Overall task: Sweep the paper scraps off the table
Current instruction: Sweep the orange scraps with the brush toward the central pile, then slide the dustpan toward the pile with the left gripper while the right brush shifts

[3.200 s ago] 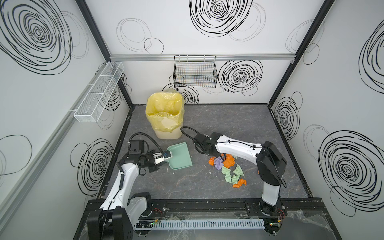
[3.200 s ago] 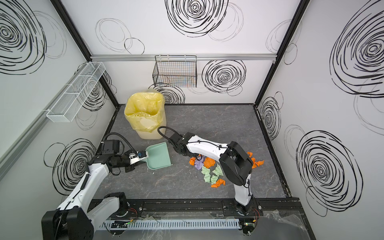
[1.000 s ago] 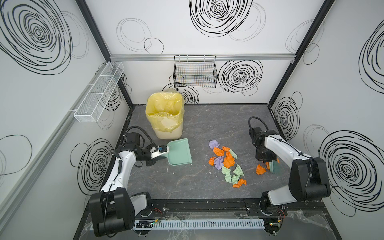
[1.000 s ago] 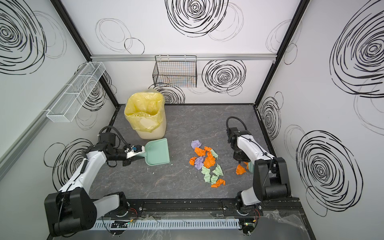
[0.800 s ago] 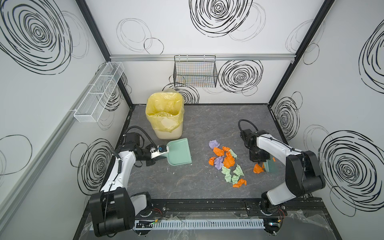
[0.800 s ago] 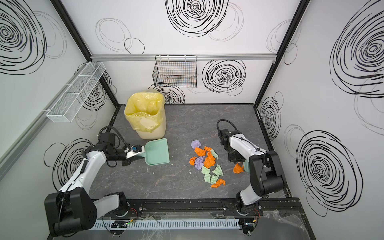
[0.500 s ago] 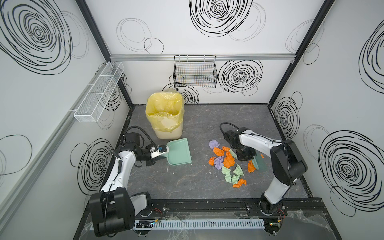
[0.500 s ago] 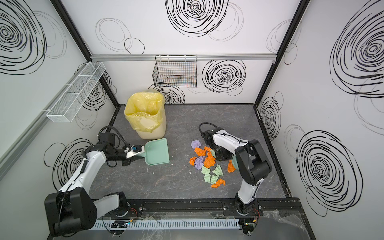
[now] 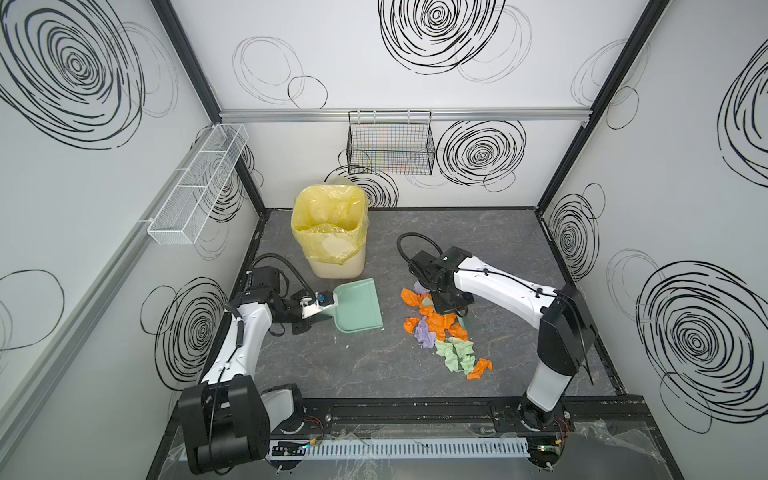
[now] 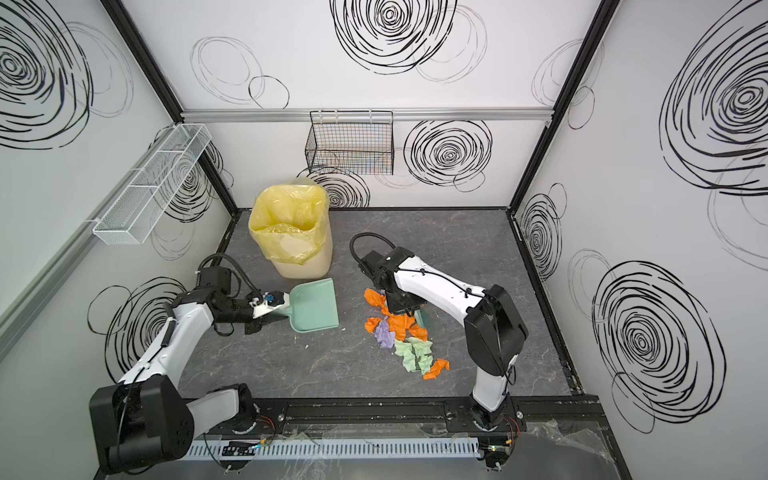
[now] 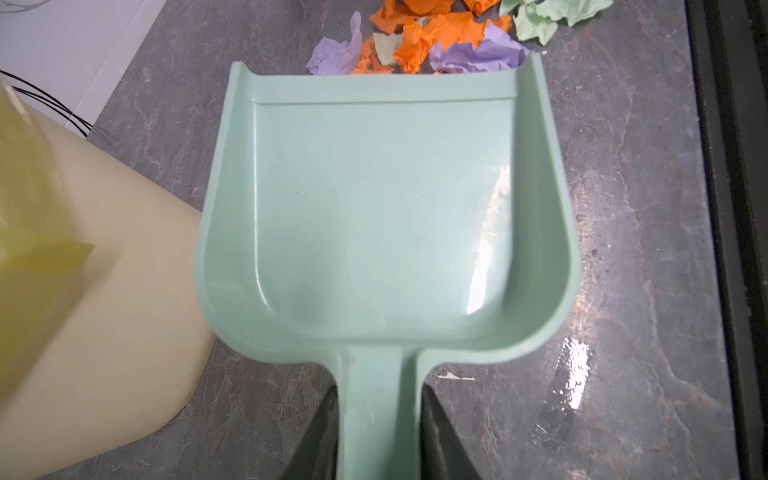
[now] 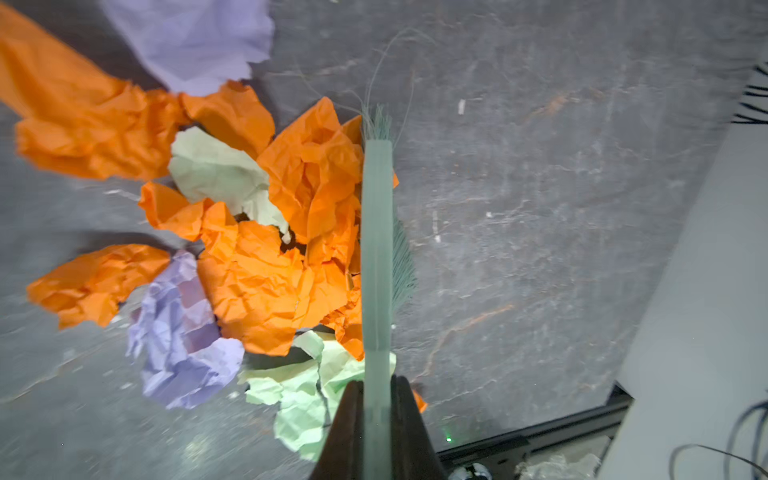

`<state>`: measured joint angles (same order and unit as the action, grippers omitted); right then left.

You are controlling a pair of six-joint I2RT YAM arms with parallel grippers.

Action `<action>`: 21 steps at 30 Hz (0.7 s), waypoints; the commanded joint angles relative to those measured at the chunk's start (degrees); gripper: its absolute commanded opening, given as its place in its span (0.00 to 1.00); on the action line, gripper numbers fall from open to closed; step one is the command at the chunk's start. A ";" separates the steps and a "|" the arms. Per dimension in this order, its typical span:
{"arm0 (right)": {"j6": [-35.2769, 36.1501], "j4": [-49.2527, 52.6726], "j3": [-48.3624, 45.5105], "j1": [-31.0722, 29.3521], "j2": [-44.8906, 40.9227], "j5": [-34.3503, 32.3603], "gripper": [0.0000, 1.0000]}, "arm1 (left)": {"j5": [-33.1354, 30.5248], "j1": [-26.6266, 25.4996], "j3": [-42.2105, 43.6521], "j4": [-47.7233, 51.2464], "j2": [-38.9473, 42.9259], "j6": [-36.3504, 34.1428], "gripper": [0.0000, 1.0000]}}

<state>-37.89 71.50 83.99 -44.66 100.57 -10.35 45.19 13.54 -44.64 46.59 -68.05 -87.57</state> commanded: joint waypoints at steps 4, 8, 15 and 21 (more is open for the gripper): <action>-2.97 0.62 -0.23 -0.09 -7.33 1.77 0.00 | -0.54 -2.26 1.21 -1.16 1.17 2.48 0.00; -4.72 0.65 -2.87 1.18 -12.18 0.35 0.00 | -4.06 -2.82 2.90 -3.42 1.04 2.03 0.00; -4.28 0.60 -6.96 6.73 -16.51 -5.22 0.00 | -10.10 -2.06 3.78 -3.99 -4.32 -1.96 0.00; 2.58 0.65 -1.04 11.02 -6.74 -9.78 0.00 | -18.00 -8.93 4.99 -11.89 -6.32 4.94 0.00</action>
<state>-38.54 71.75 79.92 -34.70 89.49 -15.22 31.51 7.60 -40.69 39.24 -74.11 -85.45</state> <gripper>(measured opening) 0.109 0.289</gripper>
